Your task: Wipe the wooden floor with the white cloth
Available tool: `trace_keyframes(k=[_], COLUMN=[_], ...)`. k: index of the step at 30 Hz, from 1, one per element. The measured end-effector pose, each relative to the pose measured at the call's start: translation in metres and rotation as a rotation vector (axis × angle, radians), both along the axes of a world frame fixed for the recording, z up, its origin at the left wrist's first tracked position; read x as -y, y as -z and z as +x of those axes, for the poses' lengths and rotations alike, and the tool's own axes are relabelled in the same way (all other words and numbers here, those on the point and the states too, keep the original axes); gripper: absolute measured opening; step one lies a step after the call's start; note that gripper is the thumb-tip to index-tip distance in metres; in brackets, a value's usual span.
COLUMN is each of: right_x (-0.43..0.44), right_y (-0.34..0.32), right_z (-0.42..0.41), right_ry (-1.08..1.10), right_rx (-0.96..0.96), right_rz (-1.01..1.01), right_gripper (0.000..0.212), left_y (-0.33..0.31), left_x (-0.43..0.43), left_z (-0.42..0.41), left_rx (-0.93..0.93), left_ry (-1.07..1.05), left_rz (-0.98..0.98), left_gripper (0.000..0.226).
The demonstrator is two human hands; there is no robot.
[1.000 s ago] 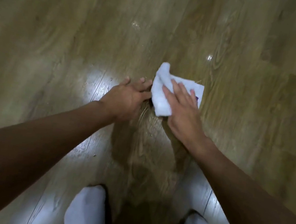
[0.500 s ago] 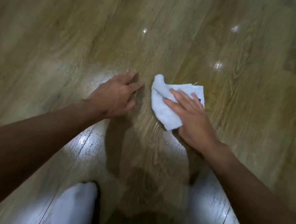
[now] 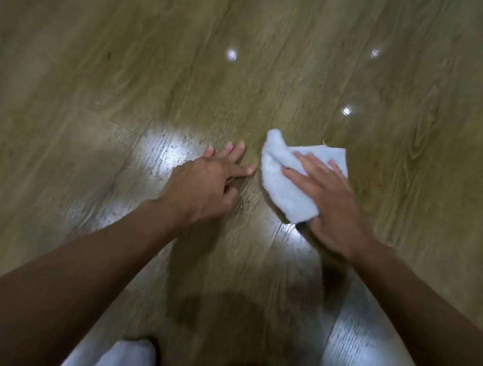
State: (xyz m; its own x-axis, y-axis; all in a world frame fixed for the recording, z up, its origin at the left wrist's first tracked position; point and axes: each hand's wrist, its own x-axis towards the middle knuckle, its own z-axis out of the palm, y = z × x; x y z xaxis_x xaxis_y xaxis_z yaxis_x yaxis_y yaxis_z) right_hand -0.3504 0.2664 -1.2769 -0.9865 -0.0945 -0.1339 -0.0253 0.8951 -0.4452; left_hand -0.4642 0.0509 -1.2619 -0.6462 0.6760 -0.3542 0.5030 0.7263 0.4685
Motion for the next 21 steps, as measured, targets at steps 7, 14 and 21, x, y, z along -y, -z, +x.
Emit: trace_keyframes(k=[7, 14, 21], right_x=[0.038, 0.044, 0.025], right_y=[0.001, -0.012, -0.017], right_z=[-0.103, -0.027, -0.082], right_ry=[0.314, 0.037, 0.289], right_rx=[0.0, 0.0, 0.078], right_rz=[0.16, -0.015, 0.013], right_gripper=[0.071, 0.06, 0.047], left_y=[-0.001, -0.011, -0.016], left_x=[0.005, 0.043, 0.044], left_z=[-0.003, -0.03, -0.034], left_rx=[0.013, -0.173, -0.2], left_ry=[0.081, -0.042, 0.097], left_rz=[0.067, -0.014, -0.246], left_gripper=[0.054, 0.042, 0.051])
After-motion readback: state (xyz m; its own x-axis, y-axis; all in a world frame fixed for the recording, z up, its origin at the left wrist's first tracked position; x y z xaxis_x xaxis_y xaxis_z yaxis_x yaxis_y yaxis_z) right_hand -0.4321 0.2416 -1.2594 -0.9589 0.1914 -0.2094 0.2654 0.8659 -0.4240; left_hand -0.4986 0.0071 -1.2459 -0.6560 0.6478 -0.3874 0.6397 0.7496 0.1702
